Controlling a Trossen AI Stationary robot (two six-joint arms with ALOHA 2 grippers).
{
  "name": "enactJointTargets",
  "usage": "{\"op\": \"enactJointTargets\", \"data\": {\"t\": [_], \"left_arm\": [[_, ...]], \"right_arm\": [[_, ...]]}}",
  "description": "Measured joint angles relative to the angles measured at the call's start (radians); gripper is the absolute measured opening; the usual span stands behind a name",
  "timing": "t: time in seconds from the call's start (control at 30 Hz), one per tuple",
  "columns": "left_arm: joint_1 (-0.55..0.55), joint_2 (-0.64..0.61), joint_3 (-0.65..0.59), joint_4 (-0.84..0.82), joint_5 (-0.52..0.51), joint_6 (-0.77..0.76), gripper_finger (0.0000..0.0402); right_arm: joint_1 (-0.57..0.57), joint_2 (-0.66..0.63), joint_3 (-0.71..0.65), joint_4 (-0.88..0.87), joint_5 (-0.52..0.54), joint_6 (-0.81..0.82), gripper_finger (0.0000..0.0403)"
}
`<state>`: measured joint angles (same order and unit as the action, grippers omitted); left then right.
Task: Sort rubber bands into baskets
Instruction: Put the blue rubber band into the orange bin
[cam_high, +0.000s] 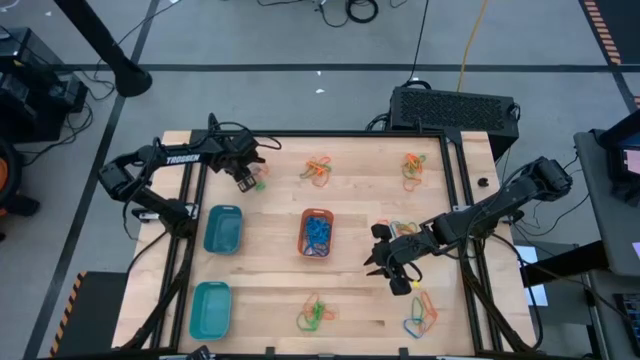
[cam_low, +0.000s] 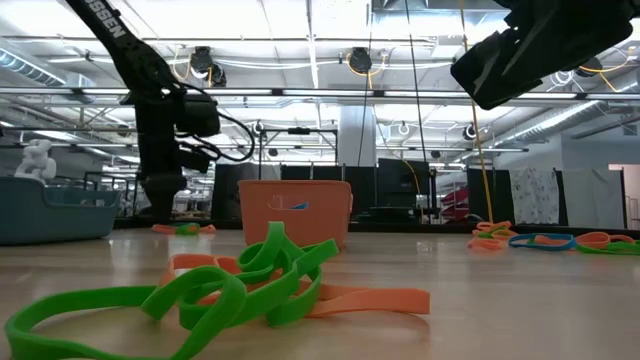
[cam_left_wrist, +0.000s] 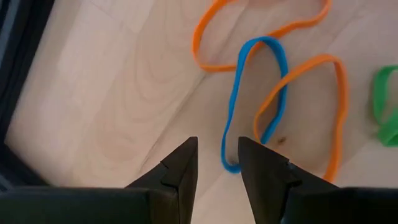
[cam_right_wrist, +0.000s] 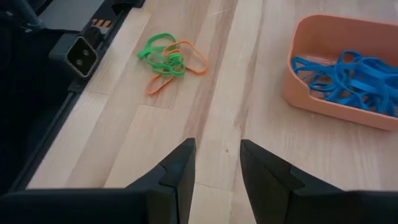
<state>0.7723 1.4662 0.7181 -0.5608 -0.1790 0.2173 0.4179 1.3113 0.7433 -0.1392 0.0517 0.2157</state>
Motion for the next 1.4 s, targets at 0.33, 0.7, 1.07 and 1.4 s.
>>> {"op": "enactJointTargets", "data": {"t": [0.33,0.7,1.07,1.4], "left_arm": [[-0.001,0.033,0.000,0.080,0.022,-0.001,0.0123],[-0.002,0.103,0.003,0.155,-0.012,0.009,0.0123],[-0.001,0.106,0.002,0.160,-0.018,0.025,0.0016],[-0.002,0.026,0.040,0.016,-0.125,0.004,0.0005]], "right_arm": [[0.000,0.000,0.000,0.000,0.004,0.000,0.0118],[0.000,0.000,0.000,-0.001,0.005,-0.003,0.0118],[0.000,0.000,0.000,-0.001,0.006,-0.018,0.0118],[0.000,0.000,0.000,-0.001,0.005,-0.016,0.0118]]}}
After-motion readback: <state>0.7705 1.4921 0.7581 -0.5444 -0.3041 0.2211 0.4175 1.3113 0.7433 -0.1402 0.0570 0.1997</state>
